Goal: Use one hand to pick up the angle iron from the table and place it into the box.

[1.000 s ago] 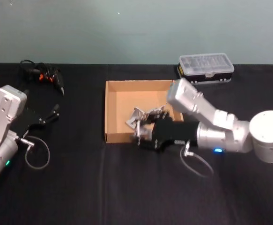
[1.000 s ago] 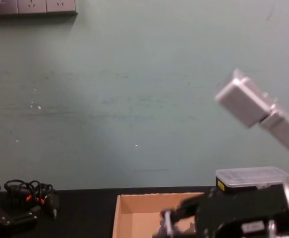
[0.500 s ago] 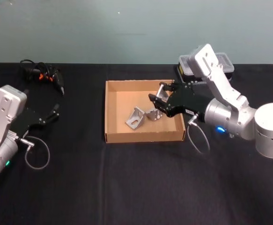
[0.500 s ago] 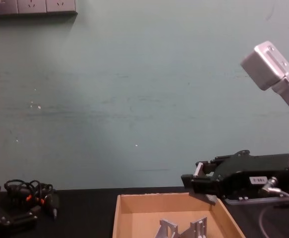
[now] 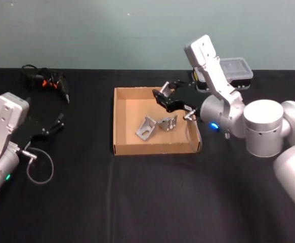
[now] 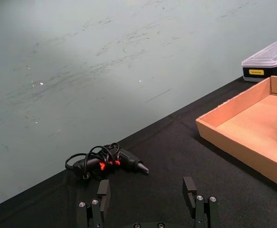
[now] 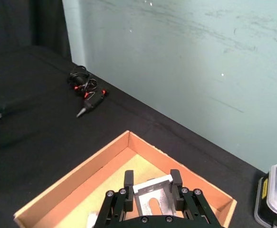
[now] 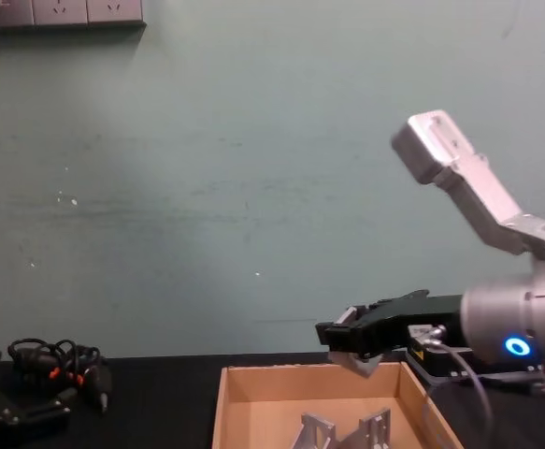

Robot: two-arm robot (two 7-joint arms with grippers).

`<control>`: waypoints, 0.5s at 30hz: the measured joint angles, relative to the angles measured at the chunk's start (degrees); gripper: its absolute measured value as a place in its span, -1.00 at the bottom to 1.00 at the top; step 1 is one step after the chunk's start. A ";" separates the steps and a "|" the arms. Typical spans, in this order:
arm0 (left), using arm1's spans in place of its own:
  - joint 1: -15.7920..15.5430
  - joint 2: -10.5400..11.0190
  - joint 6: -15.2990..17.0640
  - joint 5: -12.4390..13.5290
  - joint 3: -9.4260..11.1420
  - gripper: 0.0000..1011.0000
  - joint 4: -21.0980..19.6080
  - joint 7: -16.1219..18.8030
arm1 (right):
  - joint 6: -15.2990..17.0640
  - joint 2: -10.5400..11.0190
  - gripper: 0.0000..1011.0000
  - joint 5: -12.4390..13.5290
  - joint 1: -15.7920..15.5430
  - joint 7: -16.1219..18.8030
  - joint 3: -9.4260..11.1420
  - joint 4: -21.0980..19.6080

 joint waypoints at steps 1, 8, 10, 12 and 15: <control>0.00 0.00 0.00 0.00 0.00 0.98 0.00 0.00 | 0.06 -0.90 -0.10 -0.31 0.70 -0.19 -0.01 1.36; 0.00 0.00 0.00 0.00 0.00 0.98 0.00 0.00 | 0.23 -3.99 -0.11 -1.62 2.93 -0.82 0.00 6.41; 0.00 0.00 0.00 0.00 0.00 0.98 0.00 0.00 | 0.28 -4.76 -0.11 -2.06 3.47 -0.87 0.00 7.81; 0.00 0.00 0.00 0.00 0.00 0.98 0.00 0.00 | 0.29 -5.26 -0.11 -2.37 3.87 -0.92 0.00 8.79; 0.00 0.00 0.00 0.00 0.00 0.98 0.00 0.00 | 0.31 -6.12 -0.11 -2.89 4.54 -0.97 0.10 10.48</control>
